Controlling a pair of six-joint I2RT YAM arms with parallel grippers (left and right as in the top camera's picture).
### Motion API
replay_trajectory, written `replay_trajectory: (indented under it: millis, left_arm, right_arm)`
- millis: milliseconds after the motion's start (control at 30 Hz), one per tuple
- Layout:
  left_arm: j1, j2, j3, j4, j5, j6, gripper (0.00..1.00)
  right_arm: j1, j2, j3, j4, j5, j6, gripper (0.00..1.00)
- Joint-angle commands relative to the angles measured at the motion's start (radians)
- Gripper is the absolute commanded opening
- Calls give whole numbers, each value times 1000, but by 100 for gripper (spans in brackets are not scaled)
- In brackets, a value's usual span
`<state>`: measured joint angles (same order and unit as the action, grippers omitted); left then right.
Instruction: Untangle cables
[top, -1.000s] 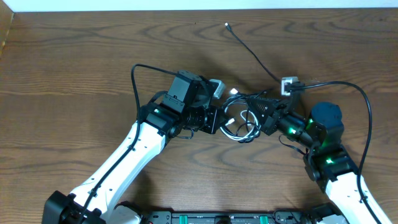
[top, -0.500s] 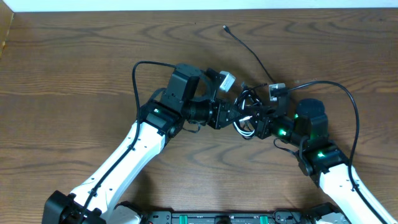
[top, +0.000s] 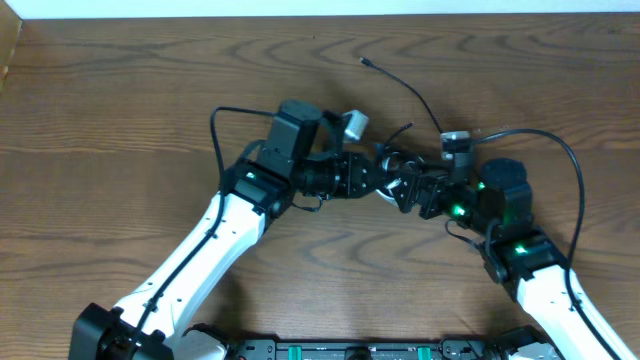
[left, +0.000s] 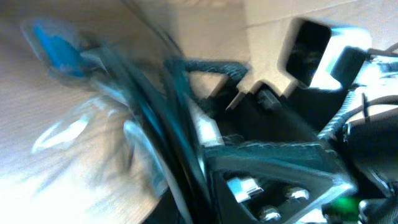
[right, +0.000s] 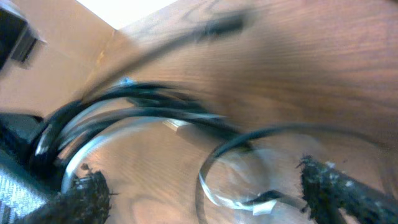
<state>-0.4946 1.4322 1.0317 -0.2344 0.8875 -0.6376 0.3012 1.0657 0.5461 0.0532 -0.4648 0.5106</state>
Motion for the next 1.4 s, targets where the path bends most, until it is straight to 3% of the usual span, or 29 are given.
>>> replay_trajectory:
  millis: [0, 300, 367, 433, 533, 867, 967, 1067, 1200, 1367]
  left_arm:
    - [56, -8, 6, -25, -35, -182, 8]
    - [172, -8, 6, -56, 51, -251, 8]
    - [175, -8, 6, -56, 51, -287, 8]
    - [175, -8, 6, -56, 50, -320, 8]
    - [175, -8, 6, -56, 50, -348, 8]
    - [175, -8, 6, -56, 43, -340, 8]
    - [175, -8, 6, -56, 43, -340, 8]
    - [175, -8, 6, -55, 43, -340, 8]
    - [174, -8, 6, -52, 43, -340, 8]
    - [174, -8, 6, -52, 44, -340, 8]
  right_arm:
    - [-25, -91, 13, -23, -13, -3, 99]
    - [-125, -256, 13, -274, -8, 74, 99]
    - [-126, -254, 13, -352, -9, 142, 90]
    - [-124, -237, 13, -435, -11, 234, 70]
    - [-124, -202, 13, -505, -45, 322, 53]
    - [-123, -69, 13, -490, -80, 436, 49]
    - [-123, -51, 13, -490, -80, 444, 36]
    - [-123, -36, 13, -491, -80, 462, 15]
    - [-123, -27, 13, -491, -92, 461, 5]
    - [-123, -27, 13, -486, -103, 462, 13]
